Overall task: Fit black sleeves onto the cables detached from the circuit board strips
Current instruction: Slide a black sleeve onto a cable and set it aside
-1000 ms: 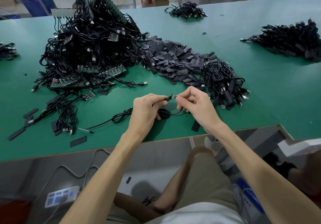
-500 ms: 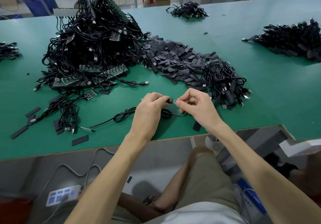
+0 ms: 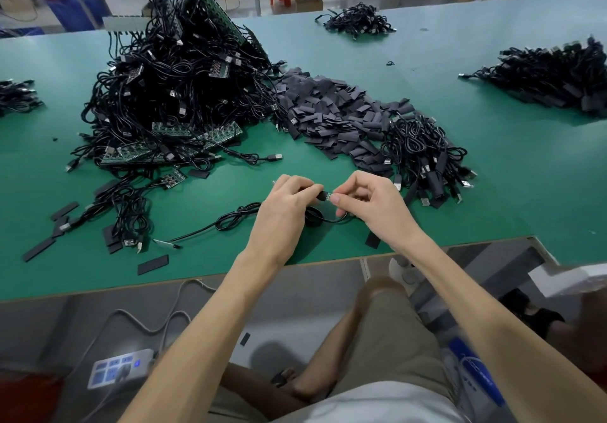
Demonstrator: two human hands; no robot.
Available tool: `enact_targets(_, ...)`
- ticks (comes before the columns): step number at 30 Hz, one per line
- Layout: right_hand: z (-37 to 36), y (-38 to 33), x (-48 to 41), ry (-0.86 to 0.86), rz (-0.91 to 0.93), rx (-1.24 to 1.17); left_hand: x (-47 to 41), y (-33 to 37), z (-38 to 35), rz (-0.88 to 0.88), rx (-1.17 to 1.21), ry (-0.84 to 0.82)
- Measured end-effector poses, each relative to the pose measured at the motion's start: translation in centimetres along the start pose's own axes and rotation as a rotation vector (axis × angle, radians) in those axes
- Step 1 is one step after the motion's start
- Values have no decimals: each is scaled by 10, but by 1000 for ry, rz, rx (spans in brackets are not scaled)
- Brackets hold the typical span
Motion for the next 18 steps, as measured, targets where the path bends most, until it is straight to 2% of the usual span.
enact_targets(5, 1, 2, -1, 18, -25, -21, -2, -4, -3, -35, 54, 16)
enact_targets(18, 3, -1, 0, 61, -38, -36, -2, -3, 1, 2, 83, 36)
Point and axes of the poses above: each hand's wrist, its own x-axis away from the middle knuckle, its own z-axis out of the back of the hand, y = z × x, the point moved 5 cm from there along -x, towards the middle knuckle, and after that the axes turned 1 degree about -x, right-handed, at the moved point
